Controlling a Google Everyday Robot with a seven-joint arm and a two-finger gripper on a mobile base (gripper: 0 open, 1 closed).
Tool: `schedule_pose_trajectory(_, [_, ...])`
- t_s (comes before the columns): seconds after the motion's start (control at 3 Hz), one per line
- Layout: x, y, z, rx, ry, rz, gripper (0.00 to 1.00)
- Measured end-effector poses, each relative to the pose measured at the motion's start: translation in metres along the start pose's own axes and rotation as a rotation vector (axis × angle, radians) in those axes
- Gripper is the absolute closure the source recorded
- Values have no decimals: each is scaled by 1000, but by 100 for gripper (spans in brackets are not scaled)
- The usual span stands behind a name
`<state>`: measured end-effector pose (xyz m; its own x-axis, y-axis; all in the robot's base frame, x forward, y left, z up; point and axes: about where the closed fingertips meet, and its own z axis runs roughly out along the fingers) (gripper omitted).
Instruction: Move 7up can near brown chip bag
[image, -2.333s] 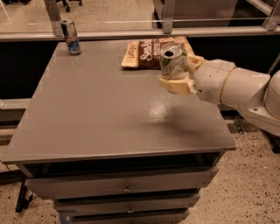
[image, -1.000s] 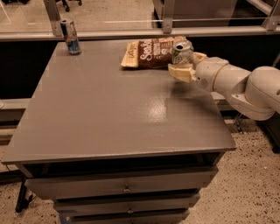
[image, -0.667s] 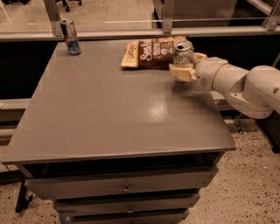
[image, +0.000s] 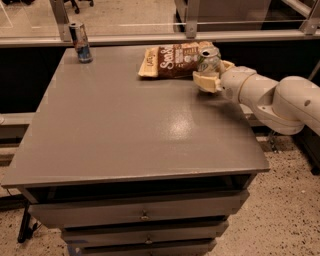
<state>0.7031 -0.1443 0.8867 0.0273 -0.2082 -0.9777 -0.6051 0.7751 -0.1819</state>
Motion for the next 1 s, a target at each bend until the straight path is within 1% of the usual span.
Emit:
schedule_pose_trajectory(0.33, [0,-1,6,-2,-5,-3,13])
schedule_pose_trajectory(0.67, [2,0,7,1,-8,-1,0])
schedule_pose_trajectory(1.0, [3,6,7,-3,-16,4,0])
